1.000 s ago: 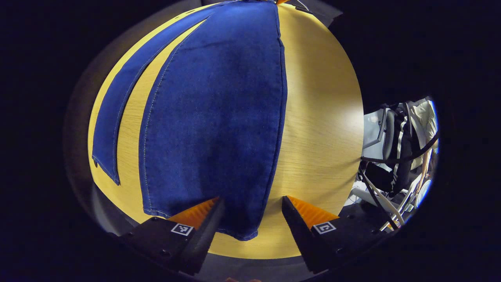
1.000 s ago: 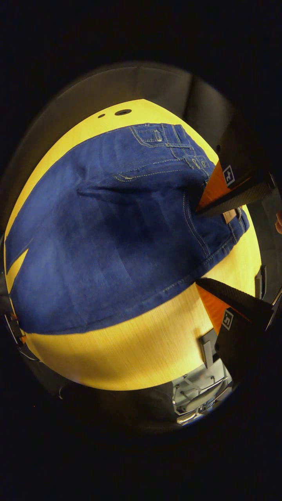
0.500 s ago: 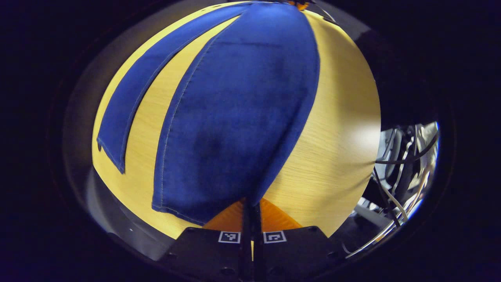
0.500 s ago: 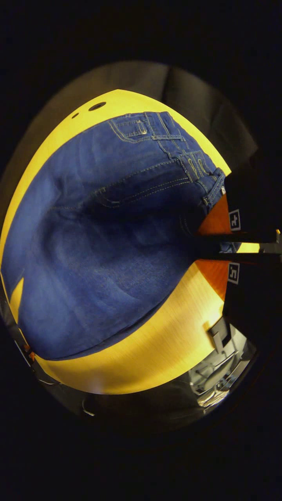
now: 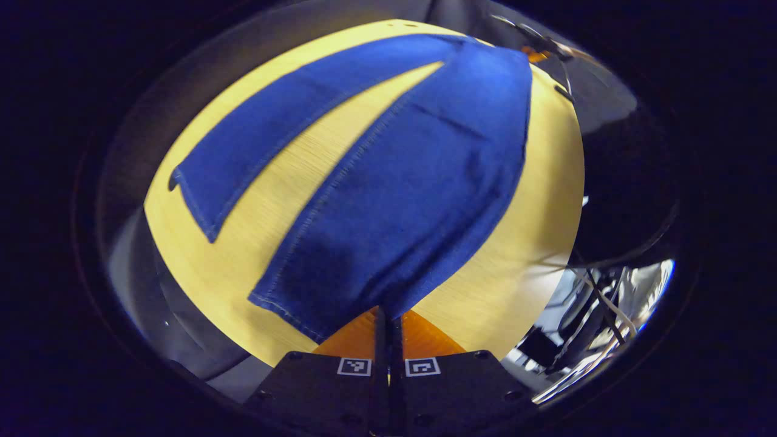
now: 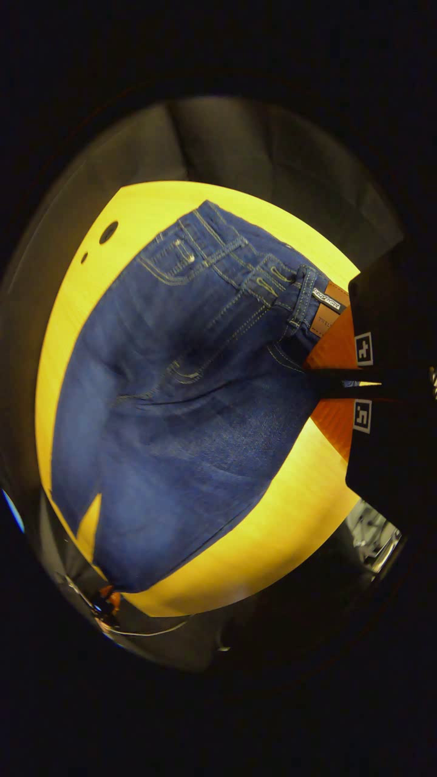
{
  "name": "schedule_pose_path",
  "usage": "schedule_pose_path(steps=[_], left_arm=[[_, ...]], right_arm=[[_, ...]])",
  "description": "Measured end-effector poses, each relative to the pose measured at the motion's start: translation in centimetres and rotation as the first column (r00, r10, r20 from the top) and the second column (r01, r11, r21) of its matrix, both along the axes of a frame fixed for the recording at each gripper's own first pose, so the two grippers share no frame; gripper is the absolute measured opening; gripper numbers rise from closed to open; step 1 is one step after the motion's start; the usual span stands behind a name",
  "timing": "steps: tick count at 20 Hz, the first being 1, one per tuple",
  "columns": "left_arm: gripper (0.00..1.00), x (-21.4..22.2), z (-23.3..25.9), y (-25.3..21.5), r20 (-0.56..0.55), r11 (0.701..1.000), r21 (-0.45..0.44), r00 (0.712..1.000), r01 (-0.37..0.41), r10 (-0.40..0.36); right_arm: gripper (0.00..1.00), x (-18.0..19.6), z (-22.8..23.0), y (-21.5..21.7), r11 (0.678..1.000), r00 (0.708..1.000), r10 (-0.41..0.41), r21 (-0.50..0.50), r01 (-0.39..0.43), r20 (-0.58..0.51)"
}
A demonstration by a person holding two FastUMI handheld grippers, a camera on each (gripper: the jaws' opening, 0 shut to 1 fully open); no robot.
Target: Grasp the waist and the cuffs of the jeans and fold them to make the two legs overlap; first hold the waist and fold one-third of the jeans toward the cuffs, then hold the cuffs and fold the remaining one-third in the same direction to finish folding.
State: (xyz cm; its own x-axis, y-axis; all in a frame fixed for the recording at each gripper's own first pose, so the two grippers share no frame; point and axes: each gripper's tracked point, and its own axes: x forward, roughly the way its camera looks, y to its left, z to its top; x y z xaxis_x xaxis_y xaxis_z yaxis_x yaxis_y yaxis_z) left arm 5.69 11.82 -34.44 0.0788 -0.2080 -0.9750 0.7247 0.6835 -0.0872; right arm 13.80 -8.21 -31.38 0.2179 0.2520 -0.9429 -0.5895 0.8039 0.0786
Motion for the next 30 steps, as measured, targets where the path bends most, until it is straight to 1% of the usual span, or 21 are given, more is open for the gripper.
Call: schedule_pose_path(steps=[2, 4, 5, 6, 8, 10, 11, 13, 14, 16, 18, 19, 21, 22, 23, 25, 26, 27, 28, 29, 30], left_arm=[[0.06, 1.8, 2.0, -0.4, 0.052, 0.993, -0.070, 0.994, -0.093, 0.097], [0.06, 3.8, 3.9, -0.6, 0.082, 0.981, -0.102, 0.982, -0.163, 0.172], [0.06, 5.2, 4.7, -0.6, 0.109, 0.973, -0.112, 0.971, -0.201, 0.213], [0.06, 6.3, 5.3, -0.9, 0.131, 0.961, -0.133, 0.957, -0.242, 0.259], [0.06, 8.7, 7.8, -2.0, 0.172, 0.931, -0.193, 0.923, -0.311, 0.344], [0.06, 10.9, 9.3, -2.6, 0.206, 0.903, -0.233, 0.889, -0.361, 0.409], [0.06, 11.9, 9.9, -2.6, 0.224, 0.885, -0.253, 0.866, -0.391, 0.447], [0.06, 14.3, 11.0, -2.3, 0.254, 0.851, -0.274, 0.819, -0.448, 0.514], [0.05, 15.2, 11.7, -1.9, 0.265, 0.838, -0.263, 0.800, -0.477, 0.539], [0.06, 16.0, 13.7, -2.0, 0.284, 0.819, -0.251, 0.770, -0.516, 0.572], [0.06, 16.8, 15.0, -1.8, 0.269, 0.779, -0.272, 0.733, -0.565, 0.625], [0.06, 17.4, 15.5, -1.4, 0.260, 0.752, -0.280, 0.707, -0.597, 0.658], [0.06, 18.8, 17.0, -1.5, 0.258, 0.701, -0.290, 0.652, -0.651, 0.713], [0.06, 18.9, 17.6, -2.1, 0.255, 0.681, -0.299, 0.632, -0.668, 0.732], [0.06, 19.6, 18.1, -2.3, 0.268, 0.678, -0.294, 0.623, -0.674, 0.735], [0.06, 19.9, 18.5, -2.2, 0.309, 0.679, -0.249, 0.608, -0.690, 0.731], [0.10, 20.1, 19.1, -2.1, 0.322, 0.669, -0.245, 0.592, -0.701, 0.739], [0.13, 19.8, 19.5, -1.8, 0.336, 0.658, -0.239, 0.575, -0.715, 0.746], [0.29, 19.2, 20.3, -1.8, 0.333, 0.642, -0.235, 0.560, -0.729, 0.758], [0.44, 19.2, 20.5, -1.8, 0.320, 0.612, -0.255, 0.532, -0.749, 0.784], [0.60, 18.9, 21.0, -2.1, 0.315, 0.582, -0.291, 0.499, -0.759, 0.808]], right_arm=[[0.05, 1.7, 2.1, 0.1, 0.991, 0.995, -0.097, 0.091, 0.094, 0.025], [0.05, 3.3, 4.3, 0.6, 0.970, 0.983, -0.180, 0.172, 0.170, 0.044], [0.05, 4.4, 5.3, 0.8, 0.957, 0.974, -0.220, 0.205, 0.205, 0.056], [0.05, 5.1, 6.0, 0.8, 0.950, 0.969, -0.240, 0.222, 0.221, 0.060], [0.05, 5.7, 7.1, 0.6, 0.945, 0.964, -0.258, 0.225, 0.237, 0.066], [0.05, 6.3, 7.8, 0.7, 0.937, 0.958, -0.282, 0.232, 0.262, 0.058], [0.05, 7.0, 8.3, 0.8, 0.931, 0.953, -0.296, 0.240, 0.275, 0.059], [0.05, 9.0, 9.6, 1.1, 0.916, 0.942, -0.330, 0.262, 0.303, 0.063], [0.05, 10.1, 9.7, 1.4, 0.907, 0.935, -0.349, 0.270, 0.323, 0.054], [0.05, 12.9, 8.7, 1.1, 0.898, 0.926, -0.375, 0.262, 0.353, 0.038], [0.05, 15.8, 7.7, 0.8, 0.892, 0.916, -0.401, 0.238, 0.386, 0.020], [0.05, 17.2, 7.0, 0.8, 0.878, 0.903, -0.430, 0.233, 0.419, -0.007], [0.05, 20.6, 4.8, 0.8, 0.832, 0.860, -0.507, 0.230, 0.505, -0.054], [0.05, 21.7, 3.7, 0.8, 0.811, 0.839, -0.541, 0.221, 0.541, -0.067], [0.05, 22.2, 2.4, 0.8, 0.801, 0.824, -0.560, 0.201, 0.564, -0.083], [0.05, 22.7, -0.1, 1.1, 0.807, 0.823, -0.560, 0.164, 0.568, -0.094], [0.07, 22.9, -0.7, 1.2, 0.809, 0.823, -0.560, 0.156, 0.567, -0.092], [0.09, 23.3, -0.7, 1.3, 0.801, 0.818, -0.568, 0.168, 0.575, -0.091], [0.07, 23.5, -0.2, 1.3, 0.791, 0.812, -0.577, 0.186, 0.583, -0.091], [0.20, 23.6, 0.4, 1.2, 0.774, 0.801, -0.591, 0.209, 0.597, -0.097], [0.21, 24.0, 1.3, 1.2, 0.754, 0.790, -0.606, 0.247, 0.609, -0.097]])
